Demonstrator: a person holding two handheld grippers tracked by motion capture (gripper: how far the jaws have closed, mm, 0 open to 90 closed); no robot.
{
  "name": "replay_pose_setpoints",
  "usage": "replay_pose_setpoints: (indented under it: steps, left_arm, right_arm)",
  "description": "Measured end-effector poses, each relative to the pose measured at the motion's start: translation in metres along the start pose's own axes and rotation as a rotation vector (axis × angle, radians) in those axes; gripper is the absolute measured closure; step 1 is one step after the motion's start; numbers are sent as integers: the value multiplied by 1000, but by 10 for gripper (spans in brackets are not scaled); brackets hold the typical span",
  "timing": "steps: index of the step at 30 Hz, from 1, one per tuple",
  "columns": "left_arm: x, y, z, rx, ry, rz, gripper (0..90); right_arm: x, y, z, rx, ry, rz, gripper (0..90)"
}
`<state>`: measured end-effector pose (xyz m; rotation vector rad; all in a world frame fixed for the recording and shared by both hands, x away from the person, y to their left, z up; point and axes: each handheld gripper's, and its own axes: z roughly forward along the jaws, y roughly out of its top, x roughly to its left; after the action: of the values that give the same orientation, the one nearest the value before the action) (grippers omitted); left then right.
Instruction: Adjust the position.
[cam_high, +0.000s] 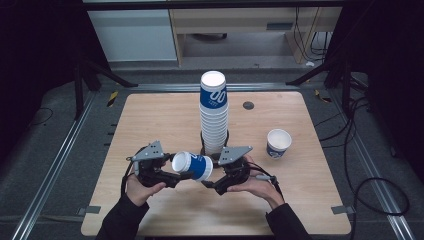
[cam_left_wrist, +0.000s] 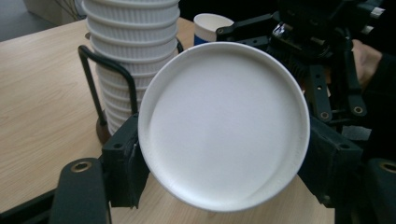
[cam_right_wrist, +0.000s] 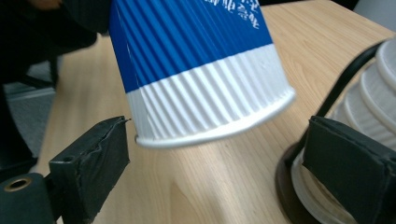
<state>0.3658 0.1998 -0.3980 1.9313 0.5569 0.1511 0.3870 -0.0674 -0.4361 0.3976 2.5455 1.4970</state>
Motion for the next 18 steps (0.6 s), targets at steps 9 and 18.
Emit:
replay_pose_setpoints:
  steps: [9,18]
  left_arm:
    - [-11,2,7,-1,-60,23,262]
    - [-15,3,11,17,-86,31,262]
  right_arm:
    - [5,2,2,-37,56,-10,67]
    - [8,1,3,-51,111,-28,136]
